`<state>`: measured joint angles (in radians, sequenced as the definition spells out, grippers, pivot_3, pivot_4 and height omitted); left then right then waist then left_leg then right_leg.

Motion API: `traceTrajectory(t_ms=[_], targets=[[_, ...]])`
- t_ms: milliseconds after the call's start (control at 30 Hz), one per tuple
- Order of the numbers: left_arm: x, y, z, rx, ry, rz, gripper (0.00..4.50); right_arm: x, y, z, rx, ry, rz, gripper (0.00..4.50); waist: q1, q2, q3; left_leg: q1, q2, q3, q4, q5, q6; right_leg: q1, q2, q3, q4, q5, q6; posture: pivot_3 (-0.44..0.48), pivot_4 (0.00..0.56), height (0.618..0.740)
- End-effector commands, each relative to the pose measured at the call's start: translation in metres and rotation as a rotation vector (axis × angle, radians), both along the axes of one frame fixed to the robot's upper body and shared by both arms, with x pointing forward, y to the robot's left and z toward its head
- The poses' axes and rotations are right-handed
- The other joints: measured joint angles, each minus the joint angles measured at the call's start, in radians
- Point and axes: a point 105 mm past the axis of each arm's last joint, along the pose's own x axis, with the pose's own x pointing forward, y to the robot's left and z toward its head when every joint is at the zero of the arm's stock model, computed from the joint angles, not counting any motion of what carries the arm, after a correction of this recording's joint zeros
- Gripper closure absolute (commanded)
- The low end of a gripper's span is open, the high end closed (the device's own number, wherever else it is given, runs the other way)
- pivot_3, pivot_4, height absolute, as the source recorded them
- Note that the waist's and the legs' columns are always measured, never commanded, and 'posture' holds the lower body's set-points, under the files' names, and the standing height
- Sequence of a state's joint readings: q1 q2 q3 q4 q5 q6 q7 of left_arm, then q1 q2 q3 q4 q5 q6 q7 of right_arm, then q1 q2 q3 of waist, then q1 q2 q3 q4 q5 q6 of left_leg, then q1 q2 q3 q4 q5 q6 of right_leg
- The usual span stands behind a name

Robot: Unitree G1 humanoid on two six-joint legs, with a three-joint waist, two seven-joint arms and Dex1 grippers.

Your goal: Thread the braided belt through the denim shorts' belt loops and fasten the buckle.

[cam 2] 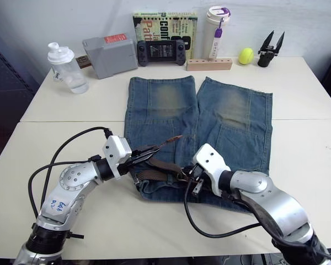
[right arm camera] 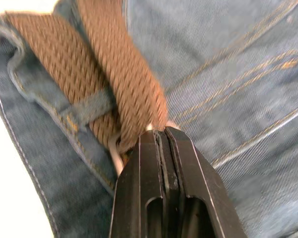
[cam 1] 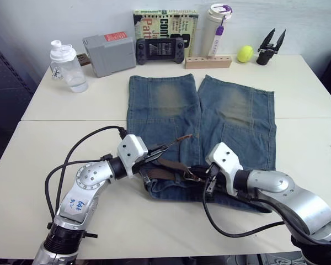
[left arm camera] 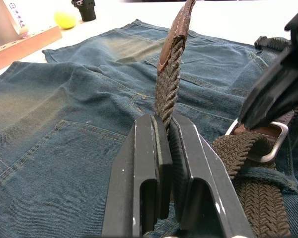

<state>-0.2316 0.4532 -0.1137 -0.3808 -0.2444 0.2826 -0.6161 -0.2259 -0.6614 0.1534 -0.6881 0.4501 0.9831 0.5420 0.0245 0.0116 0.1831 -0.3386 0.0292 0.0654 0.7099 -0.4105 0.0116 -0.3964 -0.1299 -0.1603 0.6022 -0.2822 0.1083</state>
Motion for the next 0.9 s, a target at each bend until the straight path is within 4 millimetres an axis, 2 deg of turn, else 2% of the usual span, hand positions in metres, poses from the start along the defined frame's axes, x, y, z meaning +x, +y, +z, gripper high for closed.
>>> traceTrajectory(t_ms=[33,433,567,667,900], targets=[[-0.004,0.000,0.014,-0.005,-0.066,-0.009,4.50,0.003,-0.005,-0.006,-0.036,-0.005,-0.021,4.46,0.000,0.000,0.000,0.000,0.000,0.000,0.000,0.000,0.000,0.000,0.000,0.000,0.000,0.000,0.000,0.000,0.150,0.731],[-0.003,-0.003,0.019,0.022,-0.128,-0.021,4.50,-0.003,0.003,-0.026,-0.105,0.096,0.038,4.46,-0.001,0.000,0.000,0.001,0.000,0.000,0.000,0.000,0.000,0.000,0.000,0.000,0.000,0.000,0.000,0.000,0.150,0.731],[-0.001,-0.007,0.024,0.032,-0.162,-0.045,4.50,-0.005,0.000,-0.039,-0.197,0.165,0.092,4.46,-0.002,0.000,0.000,0.001,0.000,0.000,0.000,0.000,0.000,0.000,0.000,0.000,0.000,0.000,0.000,0.000,0.150,0.731],[0.002,-0.012,0.030,0.029,-0.180,-0.061,4.50,-0.005,-0.002,-0.043,-0.290,0.154,0.148,4.46,-0.001,0.000,0.000,0.001,0.000,0.000,0.000,0.000,0.000,0.000,0.000,0.000,0.000,0.000,0.000,0.000,0.150,0.731],[0.011,-0.024,0.043,0.016,-0.206,-0.102,4.50,-0.017,0.010,-0.055,-0.416,0.109,0.272,4.46,-0.001,-0.005,-0.004,0.002,0.001,0.000,0.000,0.000,0.000,0.002,0.000,-0.001,0.000,0.000,0.000,0.000,0.150,0.731]])
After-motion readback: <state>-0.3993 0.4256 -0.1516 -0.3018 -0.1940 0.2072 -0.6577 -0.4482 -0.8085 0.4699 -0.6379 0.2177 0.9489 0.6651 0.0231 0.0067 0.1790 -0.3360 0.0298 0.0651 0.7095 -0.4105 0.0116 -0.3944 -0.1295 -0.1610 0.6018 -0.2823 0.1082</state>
